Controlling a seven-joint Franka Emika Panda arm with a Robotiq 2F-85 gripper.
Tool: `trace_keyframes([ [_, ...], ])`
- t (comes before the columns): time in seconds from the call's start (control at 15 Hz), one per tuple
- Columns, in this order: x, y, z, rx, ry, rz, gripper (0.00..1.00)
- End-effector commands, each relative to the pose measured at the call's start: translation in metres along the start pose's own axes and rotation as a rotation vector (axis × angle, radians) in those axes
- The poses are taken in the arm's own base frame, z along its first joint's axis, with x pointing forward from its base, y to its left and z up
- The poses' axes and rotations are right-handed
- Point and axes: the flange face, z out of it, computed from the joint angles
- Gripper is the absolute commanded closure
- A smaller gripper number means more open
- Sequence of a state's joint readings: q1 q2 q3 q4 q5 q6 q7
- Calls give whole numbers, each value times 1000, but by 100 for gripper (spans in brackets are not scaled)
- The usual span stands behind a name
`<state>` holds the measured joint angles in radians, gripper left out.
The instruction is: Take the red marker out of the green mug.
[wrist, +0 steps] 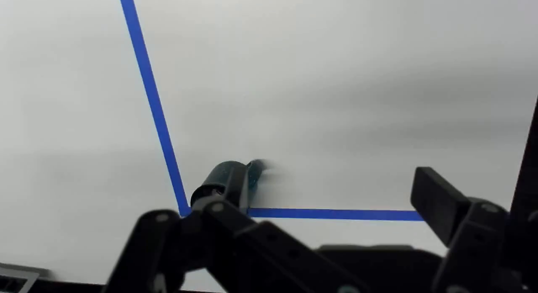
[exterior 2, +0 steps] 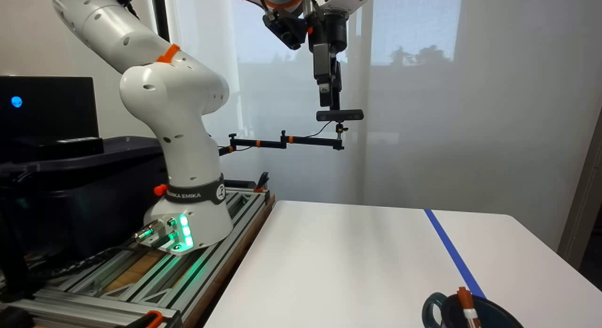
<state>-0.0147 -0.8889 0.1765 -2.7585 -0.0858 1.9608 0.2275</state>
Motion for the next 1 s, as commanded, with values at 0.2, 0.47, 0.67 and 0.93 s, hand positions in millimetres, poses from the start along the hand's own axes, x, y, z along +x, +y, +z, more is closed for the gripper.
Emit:
trace_keyframes([
  [0.2,55,58,54,167,-73,293,0],
  [0.47,82,86,91,292,-153,454,0],
  [0.67,107,99,111,388,-213,575,0],
  [0.93,144,122,130,501,-271,750,0],
])
